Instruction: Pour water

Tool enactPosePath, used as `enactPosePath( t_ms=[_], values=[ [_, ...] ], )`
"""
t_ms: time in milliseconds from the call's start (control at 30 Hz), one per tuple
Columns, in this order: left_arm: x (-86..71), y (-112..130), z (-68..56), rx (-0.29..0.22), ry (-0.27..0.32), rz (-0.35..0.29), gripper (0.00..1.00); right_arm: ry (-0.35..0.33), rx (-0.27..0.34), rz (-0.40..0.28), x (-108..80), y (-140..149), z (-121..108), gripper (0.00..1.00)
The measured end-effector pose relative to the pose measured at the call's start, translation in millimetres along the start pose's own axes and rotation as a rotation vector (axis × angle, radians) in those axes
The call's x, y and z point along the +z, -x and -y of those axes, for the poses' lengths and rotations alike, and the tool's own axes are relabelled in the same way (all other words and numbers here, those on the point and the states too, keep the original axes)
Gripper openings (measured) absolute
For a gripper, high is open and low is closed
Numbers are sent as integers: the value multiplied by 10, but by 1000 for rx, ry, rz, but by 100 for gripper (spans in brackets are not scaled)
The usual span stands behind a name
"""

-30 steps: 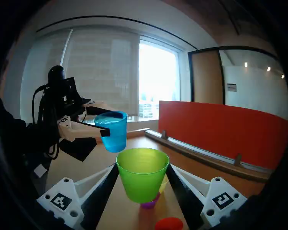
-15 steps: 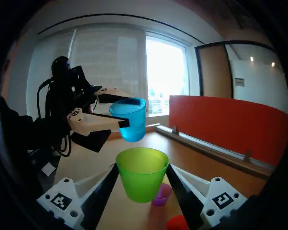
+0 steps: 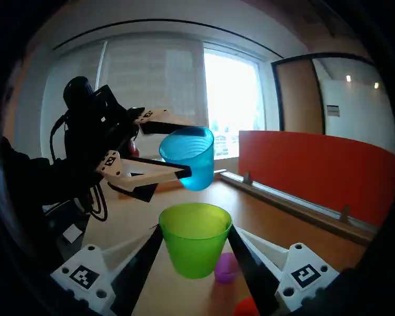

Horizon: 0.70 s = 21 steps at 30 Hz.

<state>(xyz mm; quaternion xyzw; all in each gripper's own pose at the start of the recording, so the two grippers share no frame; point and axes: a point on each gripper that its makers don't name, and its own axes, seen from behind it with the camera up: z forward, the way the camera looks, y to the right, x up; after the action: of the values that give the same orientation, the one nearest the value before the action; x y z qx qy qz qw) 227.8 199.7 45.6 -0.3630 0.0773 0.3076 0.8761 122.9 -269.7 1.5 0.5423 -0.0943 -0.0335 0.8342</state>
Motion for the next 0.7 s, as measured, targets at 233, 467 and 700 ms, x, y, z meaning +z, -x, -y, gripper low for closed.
enactPosePath(
  t_ms=[233,467,700],
  values=[
    [21,-8,-20,84,-5,22,88,-10,-5,14,22,14,26,91],
    [44,-71,-23,116,-7,18,88,-19,-17,29,60,47,70,91],
    [47,-110,-9,168,-6,13,88,-23,-18,30,69,35,76,91]
  ],
)
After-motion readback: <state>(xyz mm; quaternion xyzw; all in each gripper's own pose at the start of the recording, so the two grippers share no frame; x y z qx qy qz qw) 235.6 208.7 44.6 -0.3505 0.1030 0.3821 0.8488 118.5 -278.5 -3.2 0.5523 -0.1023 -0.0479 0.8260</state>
